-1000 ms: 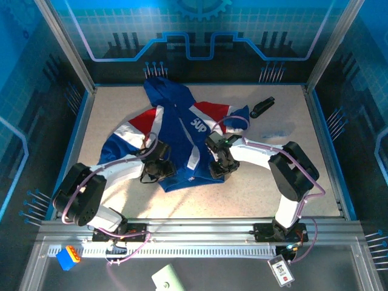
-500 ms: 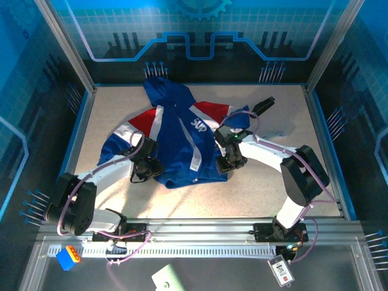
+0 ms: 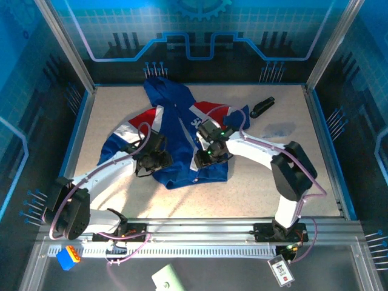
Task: Zip up the jacket
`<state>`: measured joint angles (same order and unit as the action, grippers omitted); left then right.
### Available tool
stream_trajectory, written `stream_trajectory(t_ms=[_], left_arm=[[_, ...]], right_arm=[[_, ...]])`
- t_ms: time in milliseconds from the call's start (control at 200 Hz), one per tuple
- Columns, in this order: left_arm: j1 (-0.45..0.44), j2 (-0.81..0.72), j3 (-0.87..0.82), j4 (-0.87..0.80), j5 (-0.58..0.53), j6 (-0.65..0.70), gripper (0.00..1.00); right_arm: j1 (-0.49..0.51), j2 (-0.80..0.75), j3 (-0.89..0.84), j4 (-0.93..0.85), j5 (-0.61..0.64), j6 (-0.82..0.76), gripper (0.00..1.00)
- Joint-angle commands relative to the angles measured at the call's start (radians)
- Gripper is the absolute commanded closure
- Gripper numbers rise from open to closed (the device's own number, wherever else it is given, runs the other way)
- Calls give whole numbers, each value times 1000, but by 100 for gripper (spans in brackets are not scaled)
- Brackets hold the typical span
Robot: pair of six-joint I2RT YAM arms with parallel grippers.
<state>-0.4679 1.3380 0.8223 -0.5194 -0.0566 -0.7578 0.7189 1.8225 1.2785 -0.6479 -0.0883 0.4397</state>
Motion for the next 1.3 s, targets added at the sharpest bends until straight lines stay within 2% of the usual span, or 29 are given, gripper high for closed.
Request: stream_trajectory(t_ms=[0,85,160,235,360,615,886,1101,1296], left_arm=[[-10,12,14,-19,-8,-4,59],[-16,22,10,-12,0,-9,59],[-30,32,15,-6,0,-16,59],[-53,51,30,3,4,-26,59],[-106,120,85,-2,2,-39,59],[-218,264,190,-4,-33,-68,59],[-275,382,275,-13,-24,-75,57],[-310,463,301,-9,-20,-90,51],[-321,523,301,13,-3,-94,52]], right_arm=[[16,60,30,41,-77,46,50],[15,79,35,60,-93,54,55],[16,75,35,62,-87,54,74],[12,60,35,45,-59,49,88],[-9,16,20,5,-25,25,99],[-60,-97,-8,-93,45,-32,100],[-99,-132,-37,-170,101,-97,99],[-116,-113,-93,-131,70,-104,99],[-115,-67,-130,-81,24,-97,99]])
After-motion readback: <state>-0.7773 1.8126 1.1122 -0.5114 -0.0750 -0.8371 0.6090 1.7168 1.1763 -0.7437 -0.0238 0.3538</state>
